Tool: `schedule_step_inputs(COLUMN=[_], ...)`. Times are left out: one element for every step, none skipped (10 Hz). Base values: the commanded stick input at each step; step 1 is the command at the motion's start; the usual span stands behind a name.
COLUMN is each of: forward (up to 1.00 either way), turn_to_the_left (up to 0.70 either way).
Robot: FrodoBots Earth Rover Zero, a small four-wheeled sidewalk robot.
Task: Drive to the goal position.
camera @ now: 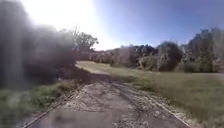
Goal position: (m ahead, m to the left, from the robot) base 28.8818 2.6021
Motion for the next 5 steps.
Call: schedule_step_inputs(forward=[0.5, 0.5, 0.5, 0.5, 0.5], turn_to_the_left=[0.0, 0.0, 0.0, 0.0, 0.0])
